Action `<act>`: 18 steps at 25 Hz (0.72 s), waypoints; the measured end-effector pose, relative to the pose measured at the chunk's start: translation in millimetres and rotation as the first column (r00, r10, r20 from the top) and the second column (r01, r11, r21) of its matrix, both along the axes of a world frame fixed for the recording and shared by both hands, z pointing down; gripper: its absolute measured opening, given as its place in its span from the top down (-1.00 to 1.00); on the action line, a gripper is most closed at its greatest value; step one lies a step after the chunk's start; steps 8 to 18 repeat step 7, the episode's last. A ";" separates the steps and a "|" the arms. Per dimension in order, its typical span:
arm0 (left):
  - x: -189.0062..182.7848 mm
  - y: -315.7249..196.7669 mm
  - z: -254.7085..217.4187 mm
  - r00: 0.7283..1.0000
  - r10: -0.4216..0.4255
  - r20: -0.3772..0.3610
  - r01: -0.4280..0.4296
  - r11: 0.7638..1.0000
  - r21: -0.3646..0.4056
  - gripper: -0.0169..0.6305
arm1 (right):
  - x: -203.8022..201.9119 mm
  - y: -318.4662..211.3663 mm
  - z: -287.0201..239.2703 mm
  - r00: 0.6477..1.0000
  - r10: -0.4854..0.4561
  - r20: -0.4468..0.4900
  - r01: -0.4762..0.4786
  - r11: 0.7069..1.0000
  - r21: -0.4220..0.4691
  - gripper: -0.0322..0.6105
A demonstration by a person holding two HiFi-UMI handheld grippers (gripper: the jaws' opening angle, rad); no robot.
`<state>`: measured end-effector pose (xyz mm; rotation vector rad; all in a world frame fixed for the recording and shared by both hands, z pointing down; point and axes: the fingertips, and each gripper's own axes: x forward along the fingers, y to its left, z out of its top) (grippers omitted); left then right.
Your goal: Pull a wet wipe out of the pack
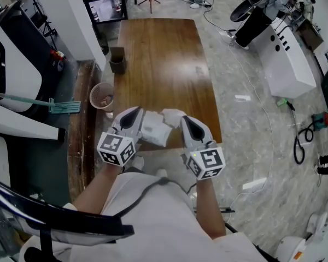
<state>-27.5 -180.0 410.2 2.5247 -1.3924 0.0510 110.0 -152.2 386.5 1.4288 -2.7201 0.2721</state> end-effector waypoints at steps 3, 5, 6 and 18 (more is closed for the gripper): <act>-1.2 -1.5 4.4 1.000 0.005 0.004 -0.005 1.000 -0.009 0.93 | -2.8 -2.4 2.3 1.000 -0.002 -0.005 0.002 1.000 -0.004 0.87; -2.1 -2.6 5.9 1.000 0.009 0.004 -0.009 1.000 -0.013 0.93 | -5.2 -3.6 3.0 1.000 -0.005 -0.009 0.005 1.000 -0.007 0.87; -2.6 -3.5 6.3 1.000 0.010 0.004 -0.010 1.000 -0.015 0.93 | -6.6 -4.3 3.3 1.000 -0.007 -0.010 0.007 1.000 -0.008 0.87; -3.3 -4.4 6.6 1.000 0.012 0.004 -0.011 1.000 -0.016 0.93 | -8.0 -5.0 3.5 1.000 -0.009 -0.012 0.009 1.000 -0.008 0.87</act>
